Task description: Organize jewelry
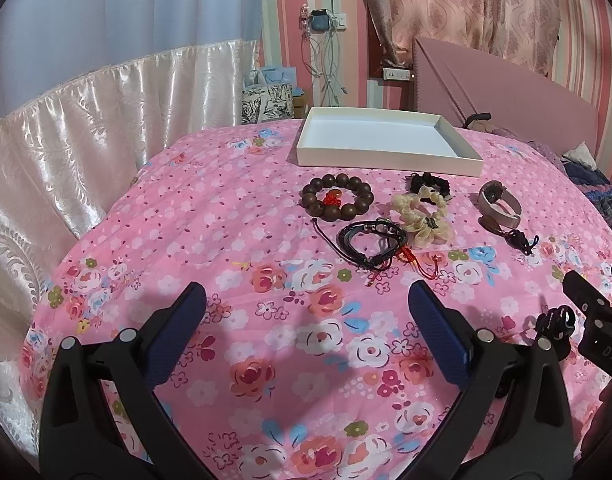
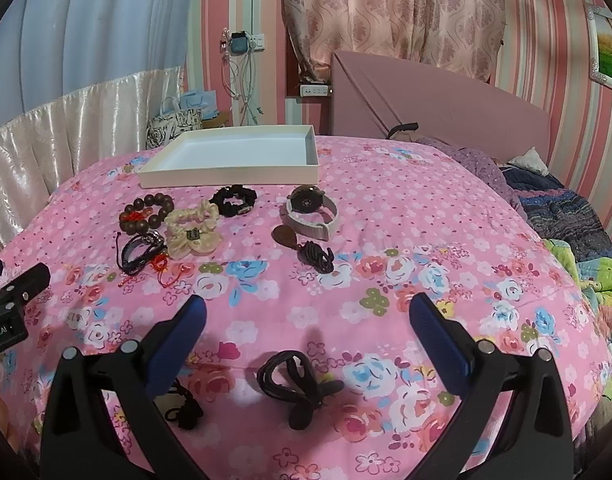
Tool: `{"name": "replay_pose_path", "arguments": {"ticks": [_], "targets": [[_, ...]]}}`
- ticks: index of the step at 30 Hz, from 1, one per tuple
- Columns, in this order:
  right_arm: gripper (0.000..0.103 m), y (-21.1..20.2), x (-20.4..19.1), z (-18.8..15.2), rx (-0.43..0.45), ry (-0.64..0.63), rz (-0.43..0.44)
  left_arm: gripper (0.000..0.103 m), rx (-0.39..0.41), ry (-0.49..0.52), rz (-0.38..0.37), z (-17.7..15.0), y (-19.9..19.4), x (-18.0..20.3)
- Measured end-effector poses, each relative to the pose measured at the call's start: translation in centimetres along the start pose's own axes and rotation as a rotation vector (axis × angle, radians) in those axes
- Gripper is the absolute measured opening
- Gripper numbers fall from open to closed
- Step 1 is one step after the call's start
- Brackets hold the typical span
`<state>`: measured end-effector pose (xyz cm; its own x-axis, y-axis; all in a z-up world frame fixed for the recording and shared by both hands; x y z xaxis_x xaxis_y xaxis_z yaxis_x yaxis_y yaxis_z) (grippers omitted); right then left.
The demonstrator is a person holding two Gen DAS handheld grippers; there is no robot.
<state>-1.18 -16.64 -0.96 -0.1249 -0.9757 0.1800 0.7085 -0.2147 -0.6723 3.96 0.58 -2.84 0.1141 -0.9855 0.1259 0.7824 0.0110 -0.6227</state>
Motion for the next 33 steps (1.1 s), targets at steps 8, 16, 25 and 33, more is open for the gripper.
{"name": "replay_pose_path", "arguments": {"ticks": [8, 16, 25, 33], "targets": [[0.101, 0.6, -0.2, 0.0, -0.009, -0.001, 0.005, 0.100, -0.005, 0.006, 0.017, -0.1, 0.6, -0.1], [0.101, 1.1, -0.1, 0.1, -0.016, -0.008, -0.003, 0.100, -0.023, 0.014, 0.019, -0.2, 1.5, 0.0], [0.101, 1.7, -0.2, 0.5, -0.062, -0.032, 0.025, 0.100, -0.075, 0.011, 0.015, 0.5, 2.4, -0.1], [0.101, 2.0, 0.1, 2.7, -0.069, -0.064, 0.014, 0.100, -0.113, 0.022, -0.003, 2.3, 2.6, 0.7]]}}
Point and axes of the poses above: each gripper's, at about its wrist camera, not at the fingertips, and y roughly the way its jaws point, x to its right, z to its top, the point moved 4 cm from there along y, roughly the way its jaws point, and after that the axes turned 14 degrees about -y, right-handed, at the moved point
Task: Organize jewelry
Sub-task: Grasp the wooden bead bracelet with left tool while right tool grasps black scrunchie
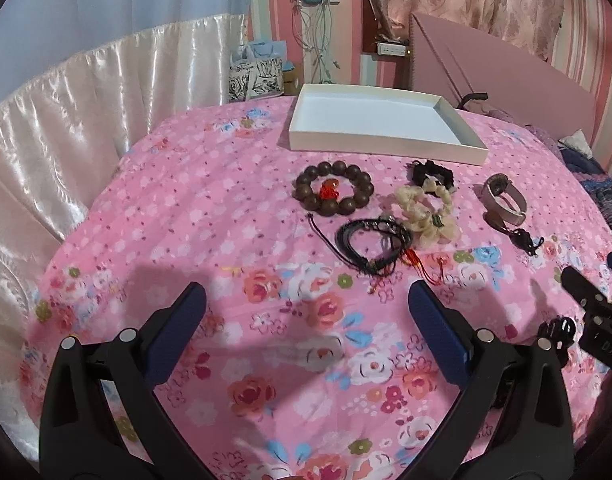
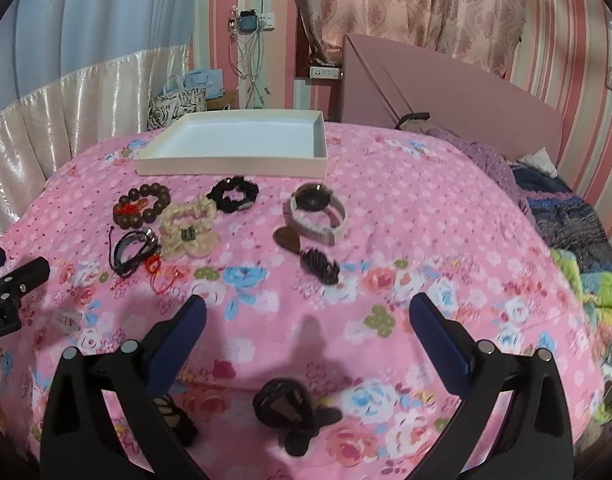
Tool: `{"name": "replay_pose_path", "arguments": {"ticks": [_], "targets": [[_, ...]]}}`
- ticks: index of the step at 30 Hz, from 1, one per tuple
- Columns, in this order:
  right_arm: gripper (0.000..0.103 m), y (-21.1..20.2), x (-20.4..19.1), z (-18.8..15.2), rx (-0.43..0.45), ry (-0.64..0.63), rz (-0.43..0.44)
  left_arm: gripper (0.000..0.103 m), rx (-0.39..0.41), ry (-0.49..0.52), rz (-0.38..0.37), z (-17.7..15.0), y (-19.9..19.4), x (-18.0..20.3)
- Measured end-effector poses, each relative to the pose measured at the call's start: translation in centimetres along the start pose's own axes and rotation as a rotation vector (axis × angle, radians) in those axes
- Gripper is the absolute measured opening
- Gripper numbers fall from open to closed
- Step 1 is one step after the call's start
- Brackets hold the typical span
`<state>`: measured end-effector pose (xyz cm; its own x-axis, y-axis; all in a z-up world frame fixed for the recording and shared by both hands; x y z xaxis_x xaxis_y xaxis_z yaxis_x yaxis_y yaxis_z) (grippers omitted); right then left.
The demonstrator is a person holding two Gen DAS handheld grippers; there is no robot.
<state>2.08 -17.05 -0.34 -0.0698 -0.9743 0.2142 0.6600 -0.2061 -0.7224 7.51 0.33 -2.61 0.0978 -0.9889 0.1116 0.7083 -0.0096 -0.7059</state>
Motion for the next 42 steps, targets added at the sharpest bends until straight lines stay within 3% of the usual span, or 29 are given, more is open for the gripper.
{"name": "replay_pose_path", "arguments": {"ticks": [4, 11, 16, 24, 29, 34, 38, 42], "targets": [[0.101, -0.2, 0.5, 1.4, 0.020, -0.016, -0.027, 0.100, 0.003, 0.009, -0.002, 1.0, 0.2, 0.2], [0.101, 1.3, 1.5, 3.0, -0.007, -0.015, 0.063, 0.100, 0.018, -0.029, -0.060, 3.9, 0.3, 0.1], [0.101, 1.1, 3.0, 5.2, 0.020, -0.009, -0.025, 0.100, 0.012, -0.052, -0.080, 7.0, 1.1, 0.2], [0.101, 3.8, 4.3, 9.8, -0.069, -0.018, 0.041, 0.100, -0.041, 0.020, -0.113, 11.4, 2.9, 2.2], [0.101, 4.3, 4.4, 13.2, -0.052, -0.006, 0.088, 0.100, -0.030, 0.056, -0.090, 14.5, 3.0, 3.2], [0.101, 6.1, 3.9, 16.4, -0.054, 0.008, 0.141, 0.100, -0.070, 0.048, -0.087, 16.9, 4.6, 3.1], [0.101, 7.9, 3.8, 17.0, -0.058, 0.026, 0.128, 0.100, -0.072, -0.020, -0.135, 17.0, 6.3, 2.0], [0.101, 11.1, 3.2, 16.0, -0.109, 0.038, 0.131, 0.100, -0.124, -0.004, -0.126, 16.0, 9.2, 1.7]]}}
Point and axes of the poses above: each gripper's, at about its wrist camera, not at the fingertips, and y roughly the way its jaws point, x to its right, z to its top, the point moved 4 cm from there along y, roughly the way its jaws point, and after that the axes turned 14 degrees about -y, right-handed, at the moved point
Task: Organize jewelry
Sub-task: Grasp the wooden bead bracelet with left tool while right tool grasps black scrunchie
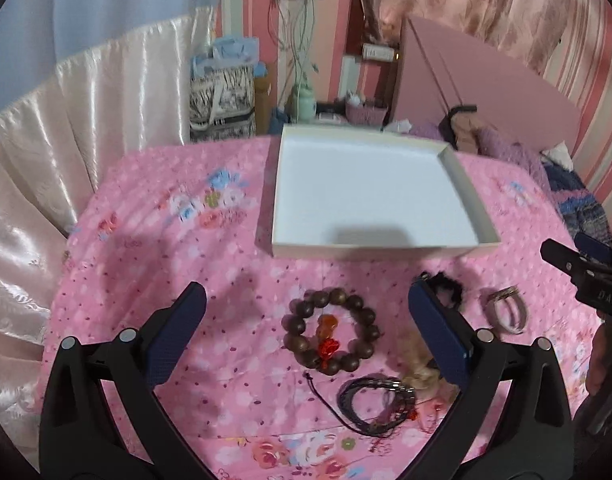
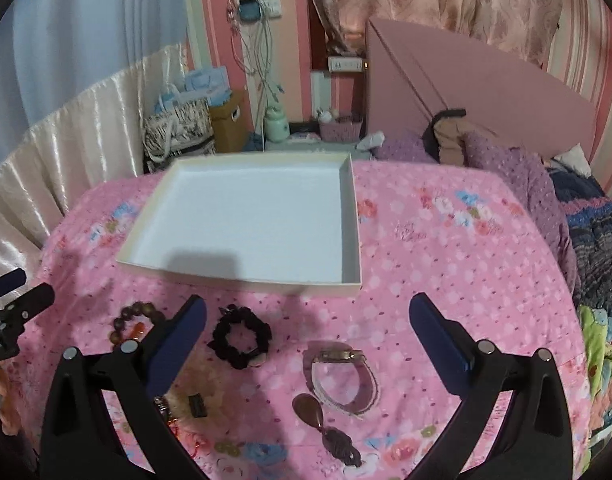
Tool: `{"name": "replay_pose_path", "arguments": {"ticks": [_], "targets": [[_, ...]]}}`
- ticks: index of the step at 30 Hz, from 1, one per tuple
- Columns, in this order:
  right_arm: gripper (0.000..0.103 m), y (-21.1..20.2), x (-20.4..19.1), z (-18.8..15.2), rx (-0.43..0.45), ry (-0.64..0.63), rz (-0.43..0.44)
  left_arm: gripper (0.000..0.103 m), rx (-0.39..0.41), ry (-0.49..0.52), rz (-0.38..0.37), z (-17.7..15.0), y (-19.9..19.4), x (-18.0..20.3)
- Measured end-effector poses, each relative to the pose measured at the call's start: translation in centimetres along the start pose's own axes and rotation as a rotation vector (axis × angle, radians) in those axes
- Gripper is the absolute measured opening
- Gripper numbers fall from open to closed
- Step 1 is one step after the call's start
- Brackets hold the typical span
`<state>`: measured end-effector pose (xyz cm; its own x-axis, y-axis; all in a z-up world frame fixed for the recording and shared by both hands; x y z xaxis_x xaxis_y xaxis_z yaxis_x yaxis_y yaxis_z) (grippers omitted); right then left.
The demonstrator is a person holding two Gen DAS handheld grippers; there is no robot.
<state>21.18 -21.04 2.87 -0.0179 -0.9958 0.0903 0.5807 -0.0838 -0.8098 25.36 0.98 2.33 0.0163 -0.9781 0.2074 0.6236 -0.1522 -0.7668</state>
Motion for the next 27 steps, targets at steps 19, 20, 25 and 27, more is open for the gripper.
{"name": "replay_pose_path", "arguments": {"ticks": [19, 20, 25, 27], "targets": [[0.084, 9.2, -4.4, -3.6, -0.104, -0.121, 0.018, 0.088, -0.135, 0.043, 0.000, -4.0, 10.0, -2.3], [0.079, 9.5, -4.4, -3.8, -0.109, -0.123, 0.016, 0.085, -0.140, 0.048, -0.004, -4.1, 10.2, -2.2], [0.070, 10.5, -4.6, -4.4, -0.135, -0.128, 0.025, 0.081, -0.160, 0.064, -0.011, -4.7, 10.9, -1.7], [0.070, 10.7, -4.6, -4.4, -0.133, -0.132, 0.013, 0.078, -0.171, 0.057, -0.012, -4.8, 11.2, -1.9]]}}
Point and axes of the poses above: each gripper's, at about its wrist camera, not at the fingertips, and y roughly the way its jaws point, x to its right, z to its top, the point moved 4 cm from there along y, roughly the way its jaws point, and after that the axes turned 14 degrees about -y, right-handed, at the moved point
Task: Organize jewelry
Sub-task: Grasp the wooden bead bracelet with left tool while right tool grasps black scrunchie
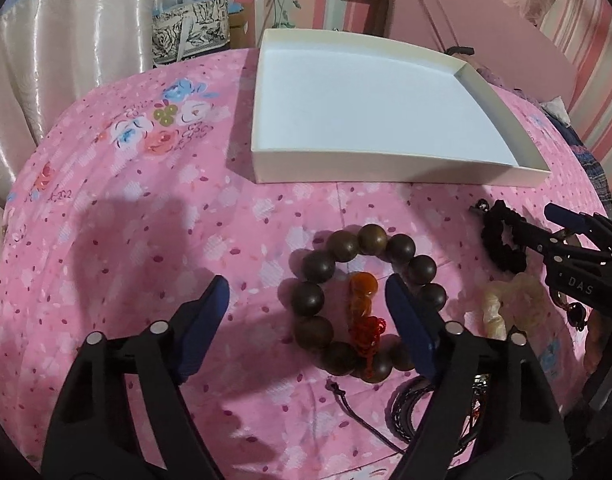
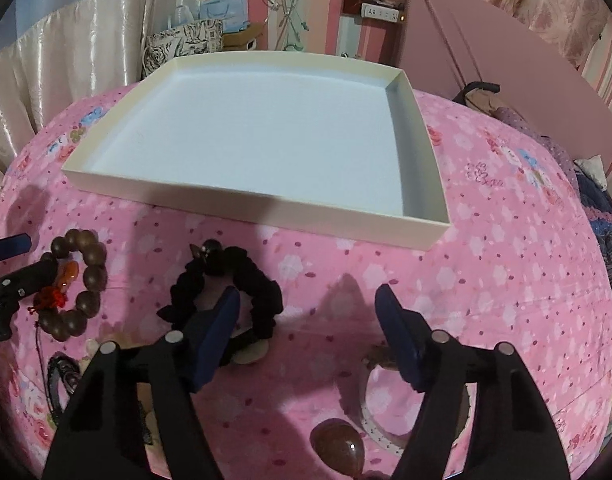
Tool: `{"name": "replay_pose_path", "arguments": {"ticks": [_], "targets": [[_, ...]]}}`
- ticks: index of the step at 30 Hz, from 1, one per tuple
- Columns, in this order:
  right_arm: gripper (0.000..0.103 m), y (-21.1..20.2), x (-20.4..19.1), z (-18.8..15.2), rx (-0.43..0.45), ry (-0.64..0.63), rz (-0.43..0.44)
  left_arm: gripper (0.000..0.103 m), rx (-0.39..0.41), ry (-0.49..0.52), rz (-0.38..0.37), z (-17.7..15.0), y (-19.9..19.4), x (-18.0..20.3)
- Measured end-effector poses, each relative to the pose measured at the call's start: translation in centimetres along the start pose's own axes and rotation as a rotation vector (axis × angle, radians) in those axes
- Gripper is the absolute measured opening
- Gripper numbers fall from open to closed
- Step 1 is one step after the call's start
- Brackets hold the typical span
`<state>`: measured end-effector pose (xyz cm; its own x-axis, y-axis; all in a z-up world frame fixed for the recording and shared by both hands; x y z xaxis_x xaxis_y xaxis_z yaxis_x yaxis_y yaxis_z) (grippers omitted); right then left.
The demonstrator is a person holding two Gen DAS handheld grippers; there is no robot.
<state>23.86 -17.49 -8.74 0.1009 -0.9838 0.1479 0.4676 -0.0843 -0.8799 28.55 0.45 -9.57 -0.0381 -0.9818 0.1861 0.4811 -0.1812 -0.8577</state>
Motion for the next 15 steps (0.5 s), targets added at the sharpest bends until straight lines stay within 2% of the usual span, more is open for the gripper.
{"name": "replay_pose_path", "arguments": {"ticks": [3, 4, 5, 9, 12, 15], "targets": [[0.070, 0.1, -0.1, 0.0, 0.000, -0.003, 0.002, 0.072, -0.025, -0.017, -0.001, 0.1, 0.6, -0.4], [0.070, 0.2, -0.2, 0.1, -0.002, -0.005, 0.005, 0.067, -0.035, -0.021, -0.003, 0.1, 0.8, -0.6], [0.070, 0.3, -0.3, 0.1, -0.002, -0.007, 0.004, 0.065, -0.048, -0.026, -0.007, 0.1, 1.1, -0.7], [0.069, 0.7, -0.6, 0.4, 0.007, -0.030, -0.011, 0.065, -0.033, -0.028, -0.009, 0.1, 1.3, -0.7], [0.062, 1.1, -0.9, 0.5, 0.000, -0.030, 0.017, 0.065, -0.018, -0.017, -0.008, 0.1, 1.4, -0.4], [0.062, 1.4, -1.1, 0.6, 0.004, -0.030, 0.020, 0.065, -0.006, -0.012, -0.018, 0.2, 1.4, -0.2]]}}
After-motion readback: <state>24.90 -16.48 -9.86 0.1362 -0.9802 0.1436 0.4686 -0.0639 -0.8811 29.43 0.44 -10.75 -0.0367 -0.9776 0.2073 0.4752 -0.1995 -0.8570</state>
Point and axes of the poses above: each gripper's, at about its wrist camera, not at the fingertips, and y roughly the way its jaws point, x to its right, z to its top, the point moved 4 cm from there along y, roughly the way its jaws point, and after that the axes turned 14 degrees about -y, right-handed, at the moved point
